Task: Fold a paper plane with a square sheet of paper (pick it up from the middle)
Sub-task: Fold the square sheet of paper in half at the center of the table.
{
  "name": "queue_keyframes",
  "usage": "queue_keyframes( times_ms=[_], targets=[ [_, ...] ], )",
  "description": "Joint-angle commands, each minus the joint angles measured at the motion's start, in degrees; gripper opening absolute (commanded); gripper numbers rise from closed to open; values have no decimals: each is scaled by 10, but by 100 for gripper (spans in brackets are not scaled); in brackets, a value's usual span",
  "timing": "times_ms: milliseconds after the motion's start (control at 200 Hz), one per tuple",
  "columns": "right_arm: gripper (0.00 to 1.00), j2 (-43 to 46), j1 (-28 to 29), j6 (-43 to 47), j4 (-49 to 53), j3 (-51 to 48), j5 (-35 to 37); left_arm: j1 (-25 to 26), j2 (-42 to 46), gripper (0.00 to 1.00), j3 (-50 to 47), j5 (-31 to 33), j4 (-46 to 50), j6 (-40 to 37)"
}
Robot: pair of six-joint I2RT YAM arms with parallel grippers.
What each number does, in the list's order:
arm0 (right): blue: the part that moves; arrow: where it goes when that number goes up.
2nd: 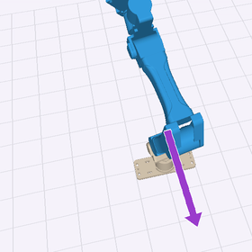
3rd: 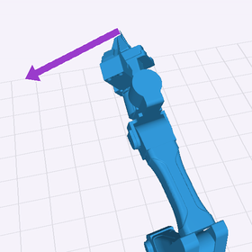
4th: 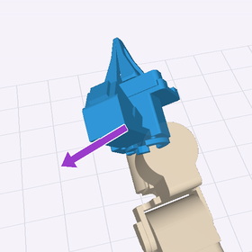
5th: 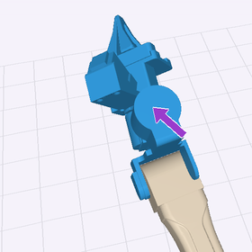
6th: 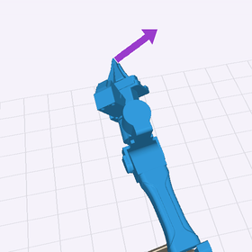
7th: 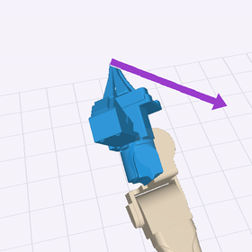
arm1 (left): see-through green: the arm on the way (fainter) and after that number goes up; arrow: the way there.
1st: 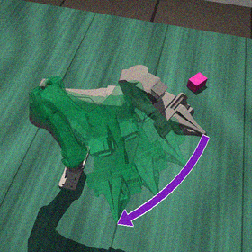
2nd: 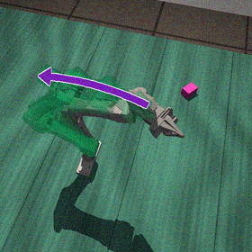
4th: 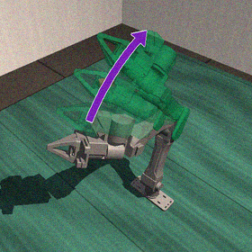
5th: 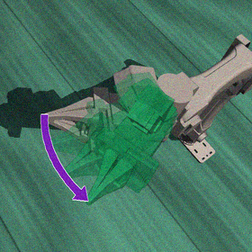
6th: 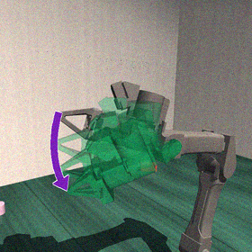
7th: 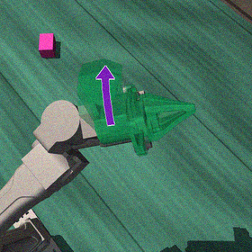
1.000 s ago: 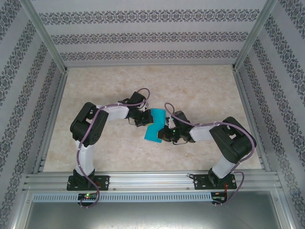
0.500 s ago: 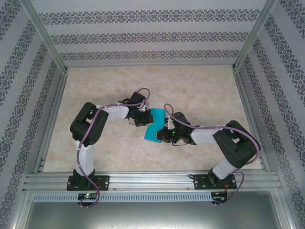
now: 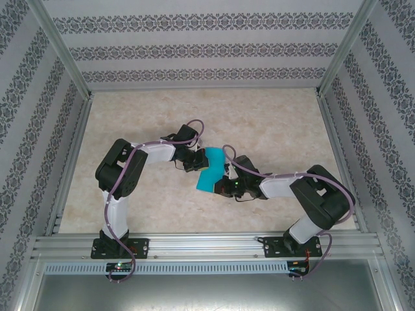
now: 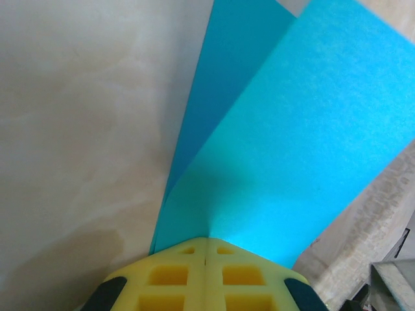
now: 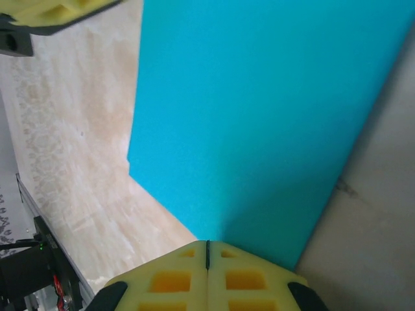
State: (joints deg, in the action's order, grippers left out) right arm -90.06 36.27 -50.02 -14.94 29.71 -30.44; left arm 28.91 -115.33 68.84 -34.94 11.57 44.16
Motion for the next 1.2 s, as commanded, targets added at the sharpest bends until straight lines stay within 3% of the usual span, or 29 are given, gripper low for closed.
queue_keyframes(
  times_ms=[0,365,555,659,714,844,994,1194],
  targets=[
    [5,30,5,17,13,-2,23,9,-12,0,-19,30,42,-7],
    [5,-48,7,14,-43,-35,14,9,-14,0,-18,28,42,-8],
    [5,26,-5,19,3,12,7,9,-11,0,-16,32,49,-12],
    [8,47,-32,27,43,43,69,9,-12,0,-16,32,48,-11],
    [9,34,-46,36,27,43,85,9,-13,0,-17,31,46,-11],
    [7,-9,-73,32,38,71,43,9,-11,0,-16,32,48,-11],
    [5,-54,-80,29,-30,69,9,10,-12,0,-16,31,48,-11],
    [5,-96,-85,46,8,73,28,9,-12,0,-17,31,49,-12]
  ],
)
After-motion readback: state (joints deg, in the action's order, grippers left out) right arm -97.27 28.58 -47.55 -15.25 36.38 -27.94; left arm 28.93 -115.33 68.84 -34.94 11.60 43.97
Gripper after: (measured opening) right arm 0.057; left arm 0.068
